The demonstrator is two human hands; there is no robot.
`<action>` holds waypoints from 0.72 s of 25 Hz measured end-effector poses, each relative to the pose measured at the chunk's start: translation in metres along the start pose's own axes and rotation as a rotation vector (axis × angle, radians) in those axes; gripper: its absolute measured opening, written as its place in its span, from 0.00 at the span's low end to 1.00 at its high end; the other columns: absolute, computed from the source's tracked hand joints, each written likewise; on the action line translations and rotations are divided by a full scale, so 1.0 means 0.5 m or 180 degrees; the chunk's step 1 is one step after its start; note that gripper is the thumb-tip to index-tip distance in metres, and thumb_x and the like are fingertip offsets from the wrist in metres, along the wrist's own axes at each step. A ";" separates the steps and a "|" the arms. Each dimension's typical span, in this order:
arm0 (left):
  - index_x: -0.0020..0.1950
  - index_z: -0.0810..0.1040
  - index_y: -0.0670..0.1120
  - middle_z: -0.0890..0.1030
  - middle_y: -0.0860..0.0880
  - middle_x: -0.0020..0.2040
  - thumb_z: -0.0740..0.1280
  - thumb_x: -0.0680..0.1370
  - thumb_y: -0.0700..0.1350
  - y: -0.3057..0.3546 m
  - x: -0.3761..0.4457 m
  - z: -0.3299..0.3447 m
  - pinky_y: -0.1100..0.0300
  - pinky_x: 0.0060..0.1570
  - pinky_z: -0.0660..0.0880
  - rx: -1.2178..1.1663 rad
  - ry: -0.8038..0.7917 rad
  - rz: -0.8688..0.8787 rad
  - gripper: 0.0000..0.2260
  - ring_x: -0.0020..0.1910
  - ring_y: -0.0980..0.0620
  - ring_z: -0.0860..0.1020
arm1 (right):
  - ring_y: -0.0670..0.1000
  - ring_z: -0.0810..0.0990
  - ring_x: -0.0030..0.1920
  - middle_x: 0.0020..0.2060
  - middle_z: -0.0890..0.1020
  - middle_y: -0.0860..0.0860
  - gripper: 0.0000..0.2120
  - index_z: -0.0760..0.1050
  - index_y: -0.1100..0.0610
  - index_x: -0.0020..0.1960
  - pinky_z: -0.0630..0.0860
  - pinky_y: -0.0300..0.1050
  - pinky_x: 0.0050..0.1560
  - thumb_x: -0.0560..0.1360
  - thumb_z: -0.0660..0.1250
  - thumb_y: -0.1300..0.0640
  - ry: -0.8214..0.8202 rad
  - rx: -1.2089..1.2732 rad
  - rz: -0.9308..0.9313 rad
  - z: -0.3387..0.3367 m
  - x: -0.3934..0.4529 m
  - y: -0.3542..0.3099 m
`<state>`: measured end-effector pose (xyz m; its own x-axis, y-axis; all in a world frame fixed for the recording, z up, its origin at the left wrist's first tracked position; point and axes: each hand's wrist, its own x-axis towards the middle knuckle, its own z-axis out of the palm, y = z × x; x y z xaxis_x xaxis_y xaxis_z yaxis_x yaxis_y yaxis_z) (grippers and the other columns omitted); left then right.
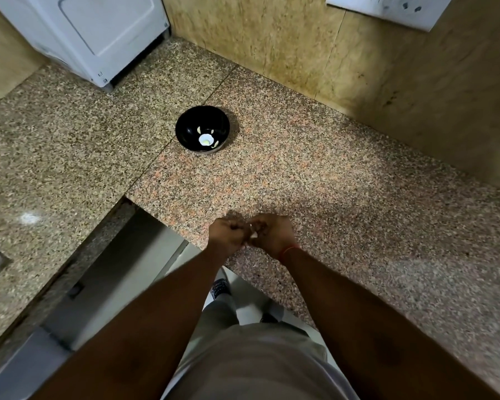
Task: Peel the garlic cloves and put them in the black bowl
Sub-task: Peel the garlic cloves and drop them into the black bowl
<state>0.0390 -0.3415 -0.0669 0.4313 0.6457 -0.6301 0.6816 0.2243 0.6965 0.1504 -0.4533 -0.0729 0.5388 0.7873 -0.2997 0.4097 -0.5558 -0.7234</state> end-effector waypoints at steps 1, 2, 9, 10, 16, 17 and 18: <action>0.44 0.84 0.32 0.81 0.37 0.36 0.79 0.70 0.34 -0.004 0.001 0.000 0.61 0.26 0.76 -0.0068 0.0001 -0.0049 0.08 0.24 0.51 0.76 | 0.39 0.81 0.39 0.38 0.84 0.41 0.15 0.84 0.46 0.47 0.82 0.41 0.43 0.63 0.83 0.55 -0.0021 -0.0018 0.0006 0.001 0.000 -0.001; 0.44 0.83 0.30 0.80 0.35 0.37 0.78 0.70 0.32 -0.008 0.001 -0.001 0.62 0.25 0.75 -0.0160 -0.0012 -0.0070 0.08 0.24 0.51 0.75 | 0.38 0.81 0.39 0.38 0.84 0.40 0.15 0.83 0.46 0.47 0.81 0.39 0.42 0.63 0.83 0.56 -0.0050 0.0021 0.0037 0.000 -0.002 -0.005; 0.43 0.88 0.40 0.83 0.45 0.30 0.79 0.71 0.37 -0.023 -0.012 0.004 0.60 0.34 0.75 -0.0247 0.0083 0.0220 0.03 0.25 0.53 0.76 | 0.38 0.81 0.38 0.38 0.85 0.43 0.19 0.83 0.48 0.47 0.78 0.34 0.39 0.62 0.82 0.64 0.0057 0.0234 0.0044 0.001 -0.007 -0.001; 0.42 0.88 0.40 0.83 0.46 0.30 0.79 0.71 0.37 -0.025 -0.013 0.006 0.60 0.34 0.75 -0.0267 0.0081 0.0244 0.02 0.25 0.54 0.76 | 0.40 0.82 0.38 0.38 0.84 0.43 0.18 0.83 0.47 0.46 0.80 0.39 0.40 0.62 0.82 0.64 0.0067 0.0234 0.0019 0.001 -0.007 -0.002; 0.42 0.88 0.41 0.85 0.44 0.33 0.78 0.73 0.39 -0.024 -0.026 0.015 0.55 0.37 0.79 -0.0367 0.0254 0.0265 0.01 0.29 0.51 0.78 | 0.48 0.83 0.39 0.38 0.85 0.47 0.13 0.83 0.52 0.47 0.81 0.43 0.40 0.65 0.79 0.63 0.0167 0.0152 -0.0018 0.003 -0.009 -0.006; 0.42 0.88 0.41 0.84 0.44 0.33 0.78 0.74 0.39 -0.024 -0.027 0.019 0.56 0.37 0.79 -0.0328 0.0315 0.0242 0.02 0.29 0.52 0.78 | 0.49 0.83 0.39 0.38 0.85 0.48 0.13 0.82 0.52 0.47 0.81 0.42 0.40 0.66 0.79 0.62 0.0170 0.0137 -0.0008 0.003 -0.009 -0.005; 0.42 0.88 0.41 0.84 0.44 0.33 0.78 0.74 0.40 -0.022 -0.029 0.022 0.56 0.38 0.79 -0.0295 0.0377 0.0219 0.03 0.30 0.51 0.78 | 0.48 0.83 0.39 0.38 0.85 0.48 0.13 0.83 0.52 0.48 0.80 0.40 0.39 0.66 0.78 0.62 0.0186 0.0091 -0.0010 0.006 -0.009 -0.003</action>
<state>0.0318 -0.3613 -0.0694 0.3985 0.7422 -0.5388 0.5932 0.2395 0.7686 0.1451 -0.4551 -0.0723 0.5800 0.7716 -0.2614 0.3905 -0.5449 -0.7420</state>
